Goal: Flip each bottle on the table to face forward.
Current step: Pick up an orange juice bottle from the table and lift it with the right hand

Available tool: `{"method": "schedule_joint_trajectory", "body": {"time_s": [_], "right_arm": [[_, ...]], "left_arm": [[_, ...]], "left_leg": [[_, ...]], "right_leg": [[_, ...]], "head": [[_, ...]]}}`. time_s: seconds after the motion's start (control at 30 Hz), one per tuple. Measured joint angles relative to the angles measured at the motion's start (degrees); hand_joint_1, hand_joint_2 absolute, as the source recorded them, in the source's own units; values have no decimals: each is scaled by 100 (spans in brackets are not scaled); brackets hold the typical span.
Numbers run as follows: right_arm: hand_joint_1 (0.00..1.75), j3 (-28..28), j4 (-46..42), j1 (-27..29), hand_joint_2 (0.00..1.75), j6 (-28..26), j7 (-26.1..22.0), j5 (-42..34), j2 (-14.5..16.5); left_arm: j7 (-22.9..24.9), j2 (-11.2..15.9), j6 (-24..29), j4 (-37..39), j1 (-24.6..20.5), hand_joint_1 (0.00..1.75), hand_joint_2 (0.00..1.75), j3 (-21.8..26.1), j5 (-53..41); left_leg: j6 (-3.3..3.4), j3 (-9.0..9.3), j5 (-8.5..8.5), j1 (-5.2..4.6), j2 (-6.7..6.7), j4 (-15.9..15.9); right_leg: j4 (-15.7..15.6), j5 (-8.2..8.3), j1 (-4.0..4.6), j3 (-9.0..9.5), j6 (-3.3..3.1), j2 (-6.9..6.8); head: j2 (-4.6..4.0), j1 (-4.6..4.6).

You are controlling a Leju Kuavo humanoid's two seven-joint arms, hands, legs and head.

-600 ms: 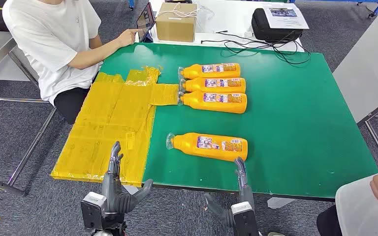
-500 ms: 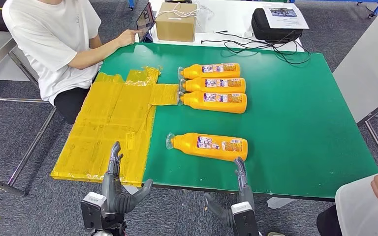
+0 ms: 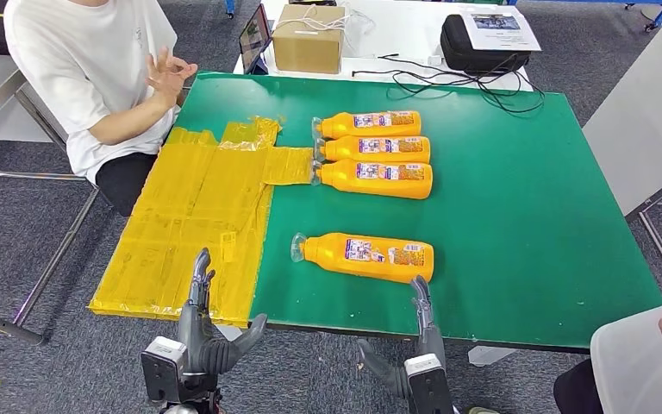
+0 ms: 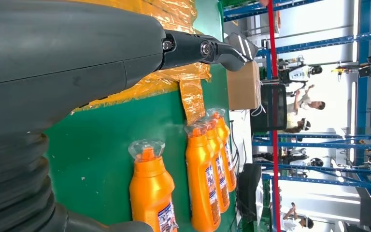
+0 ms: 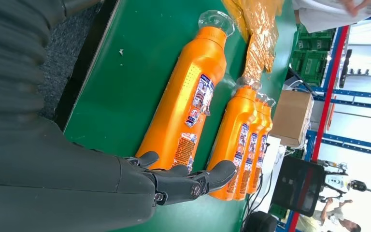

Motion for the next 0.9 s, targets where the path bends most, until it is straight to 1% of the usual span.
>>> {"method": "schedule_joint_trajectory", "body": {"time_s": [0.43, 0.53, 0.6, 0.67, 0.8, 0.87, 0.9], "right_arm": [[0, 2, 34, -1, 175, 7, 1, 17, -1], [0, 11, 42, -6, 175, -61, 14, 177, -13], [0, 19, 48, -30, 175, -223, 67, 460, -44], [0, 20, 66, -95, 175, -430, 241, 917, -132], [0, -107, 296, -431, 175, -724, 794, 2271, -463], [0, -253, 535, -669, 175, -769, 960, 2873, -630], [0, -327, 647, -769, 175, -773, 997, 3050, -697]], "left_arm": [[0, 0, 9, 67, -26, 0, 175, -40, -1], [0, 1, -2, 94, -47, 0, 175, -71, -1], [0, 2, -34, 109, -75, 0, 175, -102, -1], [0, 2, -100, 142, -124, 0, 175, -140, -1], [0, -1, -287, 299, -297, 0, 175, -275, 14], [0, -8, -376, 385, -384, 0, 175, -340, 42], [0, -11, -400, 418, -417, 0, 175, -365, 56]], "left_leg": [[0, 0, 0, 0, 0, 0], [0, 0, 0, 0, 0, 0], [0, 0, 0, 0, 0, 0], [0, 0, 0, -1, 0, 0], [3, 0, 2, -5, 0, 1], [6, 1, 4, -8, 0, 2], [8, 1, 6, -9, 0, 3]], "right_leg": [[0, 0, 0, 0, 0, 0], [0, 0, 0, 1, 0, 0], [0, 0, 0, 1, 0, 0], [0, 1, -1, 1, 1, 0], [0, 7, -4, 3, 8, 0], [-1, 11, -7, 4, 13, 0], [-1, 12, -8, 4, 15, 0]], "head": [[0, 0], [0, 0], [0, 0], [0, 0], [0, 0], [0, 1], [0, 1]]}}
